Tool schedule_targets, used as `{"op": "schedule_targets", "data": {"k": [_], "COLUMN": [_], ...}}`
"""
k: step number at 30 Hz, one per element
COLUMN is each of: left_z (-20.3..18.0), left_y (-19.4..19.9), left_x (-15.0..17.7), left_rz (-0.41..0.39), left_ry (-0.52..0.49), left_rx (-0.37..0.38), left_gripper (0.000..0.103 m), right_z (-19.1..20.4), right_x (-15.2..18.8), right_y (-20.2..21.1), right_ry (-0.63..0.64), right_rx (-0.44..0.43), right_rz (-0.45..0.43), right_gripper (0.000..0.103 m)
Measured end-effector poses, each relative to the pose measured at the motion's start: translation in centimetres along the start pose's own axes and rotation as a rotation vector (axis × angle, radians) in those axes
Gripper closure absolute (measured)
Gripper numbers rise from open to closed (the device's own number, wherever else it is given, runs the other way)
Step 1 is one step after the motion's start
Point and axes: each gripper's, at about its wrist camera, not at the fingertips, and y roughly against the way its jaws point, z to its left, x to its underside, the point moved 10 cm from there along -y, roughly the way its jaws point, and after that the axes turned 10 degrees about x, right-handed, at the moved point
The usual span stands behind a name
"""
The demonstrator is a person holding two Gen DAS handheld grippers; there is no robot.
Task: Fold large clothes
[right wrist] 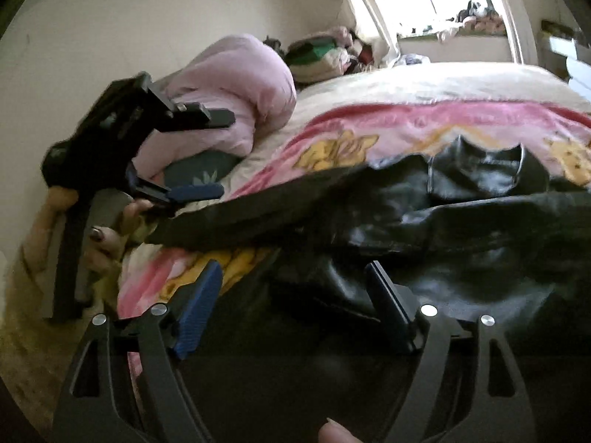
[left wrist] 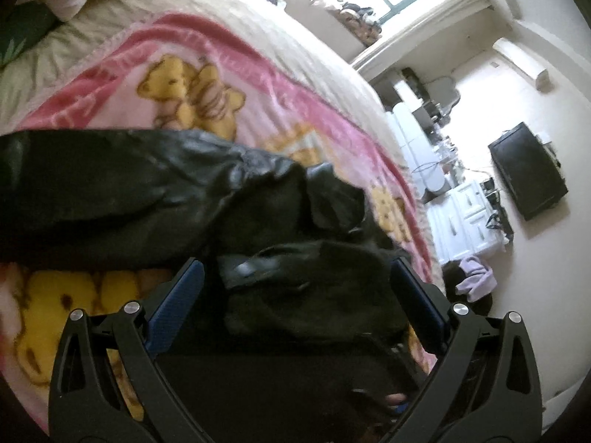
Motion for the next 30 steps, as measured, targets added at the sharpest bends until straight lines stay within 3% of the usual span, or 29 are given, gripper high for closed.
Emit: {"op": "schedule_targets", "data": {"k": [8, 15, 16, 17, 21, 22, 26, 30], "left_z": [1.5, 3.6, 4.0, 4.3, 4.4, 4.0, -1.7, -9.9], "left_y": [-6.1, -9.6, -10.2, -10.6, -11.4, -11.4, -10.2, -7.5], "left_x": [4.1, 3.4, 3.4, 3.5, 3.3, 3.1, 1.9, -0.2], "left_rz": [0.147, 0.142, 0.143, 0.141, 0.119, 0.112, 0.080, 0.014], "left_ry": [0.004, 0.041, 0.054, 0.064, 0.053, 0.046, -0.065, -0.255], "left_rx": [0.027, -0.043, -0.047, -0.053, -0.100, -0.081, 0.031, 0.113], "left_gripper": [0.009, 0.011, 0.021, 0.042, 0.067, 0.085, 0.098, 0.100], "right_z": [-6.1, -13.0, -14.1, -15.3, -19.3, -20.6, -23.8, -26.5], "right_x": [-3.2, -4.5, -4.6, -4.5, -4.1, -3.9, -3.7, -3.8], "right_y": [4.9, 8.4, 9.0, 9.4, 11.3, 12.0, 13.5, 14.5], "right_ry": [-0.103, -0.200, -0.217, -0.238, -0.342, -0.371, -0.443, -0.503], "right_rx": [0.114, 0.230, 0.248, 0.263, 0.293, 0.309, 0.356, 0.398], "right_rz": [-0.079, -0.145, -0.155, -0.162, -0.186, -0.195, -0.223, -0.249], "right_gripper": [0.024, 0.024, 0.024, 0.024, 0.024, 0.024, 0.024, 0.026]}}
